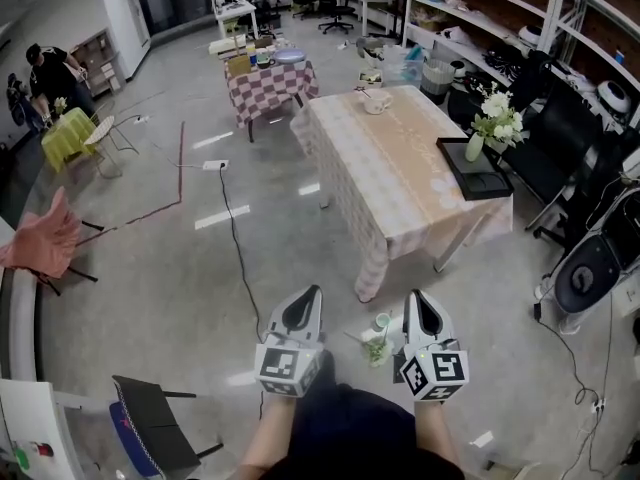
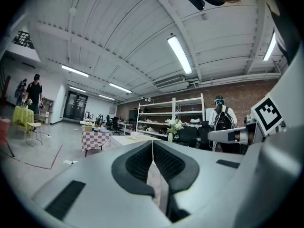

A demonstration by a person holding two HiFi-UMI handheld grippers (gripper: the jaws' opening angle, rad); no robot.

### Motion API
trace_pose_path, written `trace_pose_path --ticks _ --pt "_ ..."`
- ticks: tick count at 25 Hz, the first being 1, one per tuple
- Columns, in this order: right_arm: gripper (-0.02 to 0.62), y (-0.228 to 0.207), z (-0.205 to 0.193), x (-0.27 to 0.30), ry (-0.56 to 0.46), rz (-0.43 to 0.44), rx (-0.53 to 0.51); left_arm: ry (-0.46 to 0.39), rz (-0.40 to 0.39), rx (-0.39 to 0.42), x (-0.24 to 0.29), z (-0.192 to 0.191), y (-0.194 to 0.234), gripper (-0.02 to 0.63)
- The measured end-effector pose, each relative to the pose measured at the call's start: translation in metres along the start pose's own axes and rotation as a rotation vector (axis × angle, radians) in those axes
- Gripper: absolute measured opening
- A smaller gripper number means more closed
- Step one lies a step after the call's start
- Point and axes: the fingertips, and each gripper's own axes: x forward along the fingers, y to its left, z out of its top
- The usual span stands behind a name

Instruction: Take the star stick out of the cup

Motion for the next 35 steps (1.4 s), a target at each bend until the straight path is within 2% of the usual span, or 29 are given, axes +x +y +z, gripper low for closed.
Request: trace_pose_path --ticks 6,15,25,35 --pt "0.002 0.0 0.0 0.016 0.0 -0.001 0.002 -0.009 -0.02 0.002 0.015 0.0 0.001 0.012" --pt "0.002 -0.001 0.006 0.069 0.009 0.015 -0.003 -0.009 0.012 -0.01 0.049 0.009 0.04 0.012" --pt "0.002 -0.007 0.015 0.146 0.013 0.04 -0.004 0.004 0.002 0.0 0.11 0.012 0.079 0.012" --pt "0.002 -0.022 0.03 0.223 0.015 0.013 0.002 0.006 -0.002 0.006 0.174 0.03 0.125 0.012"
